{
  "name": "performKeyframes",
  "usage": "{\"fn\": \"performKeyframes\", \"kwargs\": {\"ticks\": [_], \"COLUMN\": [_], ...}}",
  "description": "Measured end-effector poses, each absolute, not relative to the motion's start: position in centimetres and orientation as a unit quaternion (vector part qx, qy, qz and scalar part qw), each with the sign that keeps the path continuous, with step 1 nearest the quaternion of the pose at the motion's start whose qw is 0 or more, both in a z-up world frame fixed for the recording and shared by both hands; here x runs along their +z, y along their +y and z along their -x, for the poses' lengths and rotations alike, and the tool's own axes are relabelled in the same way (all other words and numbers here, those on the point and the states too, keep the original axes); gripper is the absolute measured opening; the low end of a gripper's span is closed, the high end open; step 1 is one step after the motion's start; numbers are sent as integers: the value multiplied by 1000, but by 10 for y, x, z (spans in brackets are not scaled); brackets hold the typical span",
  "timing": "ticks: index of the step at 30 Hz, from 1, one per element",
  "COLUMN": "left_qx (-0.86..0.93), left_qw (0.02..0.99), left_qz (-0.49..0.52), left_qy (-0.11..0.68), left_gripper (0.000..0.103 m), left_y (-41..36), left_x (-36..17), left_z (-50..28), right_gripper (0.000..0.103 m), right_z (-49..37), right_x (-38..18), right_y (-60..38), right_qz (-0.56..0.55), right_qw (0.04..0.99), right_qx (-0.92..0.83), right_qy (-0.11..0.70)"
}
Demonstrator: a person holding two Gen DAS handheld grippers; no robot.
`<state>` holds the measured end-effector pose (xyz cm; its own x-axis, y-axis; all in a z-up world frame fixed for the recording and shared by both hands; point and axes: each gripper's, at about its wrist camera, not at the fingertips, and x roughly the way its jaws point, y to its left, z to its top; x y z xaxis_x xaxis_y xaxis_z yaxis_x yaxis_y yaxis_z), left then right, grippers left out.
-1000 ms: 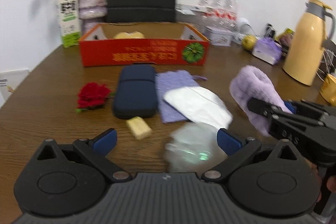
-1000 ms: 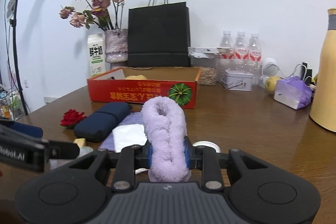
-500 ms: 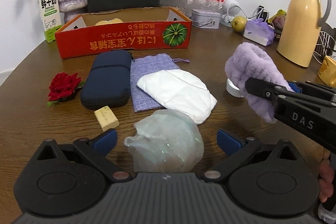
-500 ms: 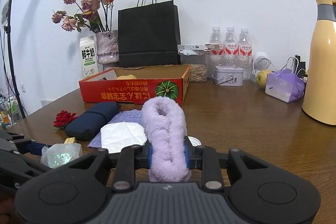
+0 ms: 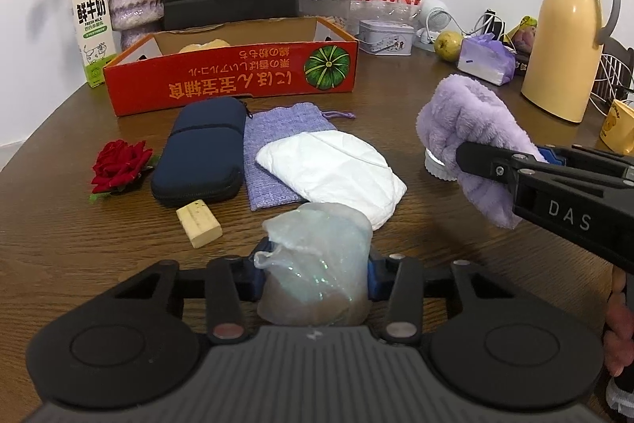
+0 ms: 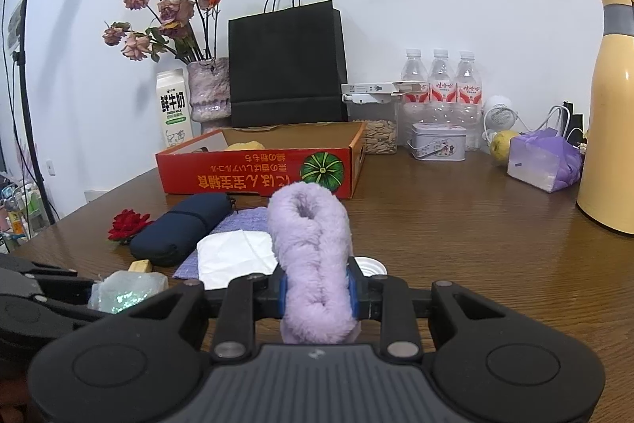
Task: Organize objects
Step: 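Grasp the clear plastic bag with the left gripper while the right gripper holds the headband, then carry the plastic bag and headband over the red box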
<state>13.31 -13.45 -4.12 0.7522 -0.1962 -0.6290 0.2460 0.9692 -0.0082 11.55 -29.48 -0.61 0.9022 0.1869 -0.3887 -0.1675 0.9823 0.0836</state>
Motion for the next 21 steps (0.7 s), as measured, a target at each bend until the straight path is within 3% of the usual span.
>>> {"fn": "performKeyframes", "kwargs": {"ticks": [21], "left_qx": [-92], "left_qw": [954], "left_qz": [-28], "left_qy": [285], "left_gripper": [44], "left_y": [-98], "left_x": [-11], "left_z": [-122], "right_gripper": [25], "right_z": [-117], "right_x": [-5], "right_y": [-278], "right_qz": [2], "right_qw": [976], "right_qx": [79], "right_qy": [203]}}
